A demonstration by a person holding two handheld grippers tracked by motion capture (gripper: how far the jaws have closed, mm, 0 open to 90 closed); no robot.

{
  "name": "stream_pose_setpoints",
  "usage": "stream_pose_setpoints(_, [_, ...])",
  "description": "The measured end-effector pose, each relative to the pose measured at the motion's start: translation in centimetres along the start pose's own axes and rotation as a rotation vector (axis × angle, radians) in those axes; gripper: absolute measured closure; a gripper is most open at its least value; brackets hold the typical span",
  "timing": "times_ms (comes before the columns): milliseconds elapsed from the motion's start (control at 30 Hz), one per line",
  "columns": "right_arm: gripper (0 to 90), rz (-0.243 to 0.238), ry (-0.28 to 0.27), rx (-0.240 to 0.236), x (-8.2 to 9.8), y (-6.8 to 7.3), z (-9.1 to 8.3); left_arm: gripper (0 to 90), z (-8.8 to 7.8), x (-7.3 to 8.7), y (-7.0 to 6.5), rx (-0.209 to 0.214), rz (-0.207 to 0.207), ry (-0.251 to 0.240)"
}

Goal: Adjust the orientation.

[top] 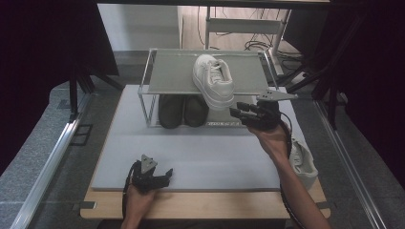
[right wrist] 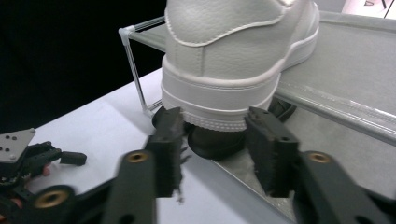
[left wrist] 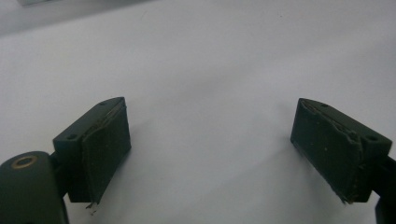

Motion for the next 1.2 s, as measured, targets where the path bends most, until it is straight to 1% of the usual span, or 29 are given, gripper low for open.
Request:
stream_pose_setpoints(100, [78.6, -0.004, 0.001, -0.005, -0.2, 0.4, 0.3, 11.7, 0.0, 0.0, 0.0, 0.000, 0.000, 0.000])
stream_pose_setpoints(133, [81.7, 0.001, 0.001, -0.011, -0.2, 0.5, 0.4, 11.7, 0.0, 0.0, 0.0, 0.000, 0.000, 0.000])
stream_pose_setpoints(167, [84.2, 0.000, -0.006, -0.006, -0.3, 0.5, 0.4, 11.7, 0.0, 0.0, 0.0, 0.000, 0.000, 0.000])
stream_pose_setpoints(200, [86.4, -0.005, -0.014, 0.008, -0.5, 0.5, 0.5, 11.7, 0.0, 0.0, 0.0, 0.000, 0.000, 0.000])
stream_pose_setpoints(267, [89.2, 0.007, -0.013, 0.003, -0.6, 0.5, 0.7, 11.7, 0.0, 0.0, 0.0, 0.000, 0.000, 0.000])
stream_pose_setpoints(367, [89.7, 0.019, -0.005, -0.007, -0.6, 0.4, 1.1, 11.7, 0.0, 0.0, 0.0, 0.000, 0.000, 0.000])
stream_pose_setpoints(433, [89.7, 0.035, -0.017, -0.014, -0.9, 0.4, 1.2, 11.7, 0.0, 0.0, 0.0, 0.001, -0.002, -0.002])
stream_pose_setpoints(533, [89.7, 0.035, -0.007, -0.023, -0.9, 0.5, 1.5, 11.7, 0.0, 0.0, 0.0, 0.001, -0.002, -0.001])
stream_pose_setpoints(667, [89.7, 0.028, -0.005, -0.026, -1.2, 0.7, 2.5, 11.7, 0.0, 0.0, 0.0, 0.001, -0.003, -0.002])
stream_pose_setpoints(833, [89.7, 0.020, -0.001, -0.019, -1.5, 1.0, 3.8, 11.7, 0.0, 0.0, 0.0, 0.001, -0.003, -0.002])
stream_pose_setpoints(967, [89.7, -0.011, -0.003, -0.005, -1.9, 1.1, 4.8, 11.7, 0.0, 0.0, 0.0, 0.001, -0.003, -0.002])
stream_pose_setpoints(1033, [89.7, -0.030, 0.001, 0.012, -2.1, 1.1, 5.4, 11.7, 0.0, 0.0, 0.0, 0.001, -0.003, -0.001])
stream_pose_setpoints(1200, [89.7, -0.032, -0.004, 0.033, -2.4, 0.9, 6.7, 11.7, 0.0, 0.0, 0.0, 0.001, -0.003, -0.001])
Point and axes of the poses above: each handheld gripper's, and its own axes: z roughly forward along the jaws, x roughly out of its underside, y roughly to its left, the point moved 6 cm from there along z, roughly forward along the jaws, and after that the axes turned 4 degrees about z, right-handed, at the moved point
